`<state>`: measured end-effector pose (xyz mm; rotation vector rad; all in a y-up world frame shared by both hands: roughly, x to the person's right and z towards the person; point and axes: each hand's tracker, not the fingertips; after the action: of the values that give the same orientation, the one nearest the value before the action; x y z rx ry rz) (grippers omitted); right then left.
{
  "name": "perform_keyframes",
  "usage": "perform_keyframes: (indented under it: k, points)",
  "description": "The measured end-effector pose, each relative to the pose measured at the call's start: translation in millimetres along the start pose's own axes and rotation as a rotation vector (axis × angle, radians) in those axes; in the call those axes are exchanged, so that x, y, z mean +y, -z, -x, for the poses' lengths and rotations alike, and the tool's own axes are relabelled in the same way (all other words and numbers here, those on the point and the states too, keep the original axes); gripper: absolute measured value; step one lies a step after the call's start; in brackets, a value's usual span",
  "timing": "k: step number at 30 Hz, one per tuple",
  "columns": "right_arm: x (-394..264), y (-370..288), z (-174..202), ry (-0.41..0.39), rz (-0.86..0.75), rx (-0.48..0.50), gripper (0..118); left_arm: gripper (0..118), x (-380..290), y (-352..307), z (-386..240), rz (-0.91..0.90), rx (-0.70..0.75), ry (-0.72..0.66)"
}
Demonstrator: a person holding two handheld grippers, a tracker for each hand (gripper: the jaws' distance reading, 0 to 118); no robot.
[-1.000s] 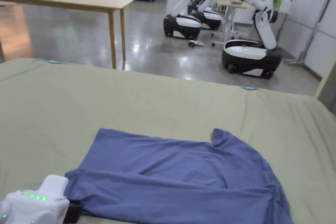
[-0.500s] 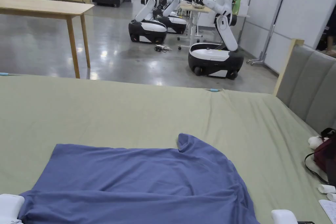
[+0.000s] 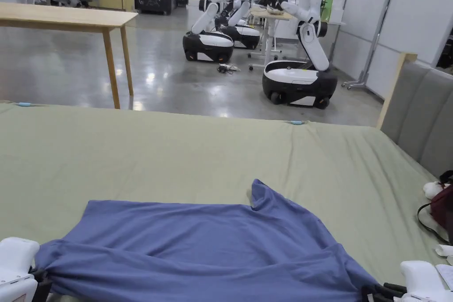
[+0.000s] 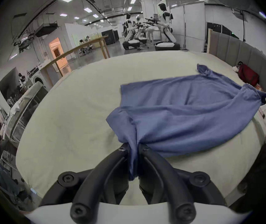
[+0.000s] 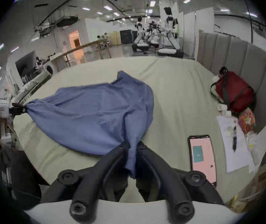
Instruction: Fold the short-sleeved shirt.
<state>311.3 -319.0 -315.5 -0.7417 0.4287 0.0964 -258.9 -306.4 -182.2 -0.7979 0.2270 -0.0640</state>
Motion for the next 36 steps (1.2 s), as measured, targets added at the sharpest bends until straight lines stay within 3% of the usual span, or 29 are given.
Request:
perform_keyframes:
  k: [6,9,16,17,18,19,20,21,23,28,30,31,32,33,34,36]
  points:
    - [-19,-52,10,-0.012,-0.043,0.028,11,7,-26,-50,13,-0.022,-0.026,0.005]
    - [-45,-53,16,-0.066,0.013,-0.005,11,7,-54,-56,14,0.012,-0.045,-0.001]
    - [-98,-10,14,0.010,0.123,-0.006,12,8,-107,-14,22,0.107,-0.074,-0.074]
    - [-97,-11,14,0.020,0.117,-0.011,17,12,-108,-17,23,0.096,-0.080,-0.101]
    - [-94,-14,14,0.028,0.107,-0.019,31,33,-106,-21,24,0.089,-0.072,-0.109]
    - [-88,-22,16,0.022,0.083,-0.026,59,83,-103,-29,26,0.071,-0.058,-0.109]
    - [-80,-30,20,0.007,0.030,-0.048,75,109,-98,-41,26,0.012,-0.035,-0.094]
    - [-71,-40,25,-0.011,-0.028,-0.068,77,115,-92,-53,25,-0.056,-0.013,-0.085]
    - [-49,-58,42,-0.041,-0.173,-0.102,77,114,-71,-75,17,-0.172,0.032,-0.066]
    - [-10,-75,97,-0.031,-0.526,-0.074,77,114,-27,-108,-28,-0.484,0.004,-0.058]
    - [-2,-70,116,-0.073,-0.603,-0.115,76,110,-16,-109,-42,-0.565,0.008,-0.082]
    - [1,-65,125,-0.088,-0.611,-0.131,59,97,-10,-107,-47,-0.588,0.011,-0.081]
    - [5,-59,132,-0.092,-0.592,-0.126,32,69,-6,-103,-51,-0.590,0.003,-0.072]
    - [7,-51,136,-0.097,-0.583,-0.123,7,27,-1,-99,-52,-0.580,-0.007,-0.065]
    - [9,-44,141,-0.098,-0.579,-0.131,5,1,3,-87,-51,-0.559,-0.009,-0.063]
    - [11,-34,148,-0.101,-0.569,-0.126,5,2,9,-71,-46,-0.521,-0.012,-0.056]
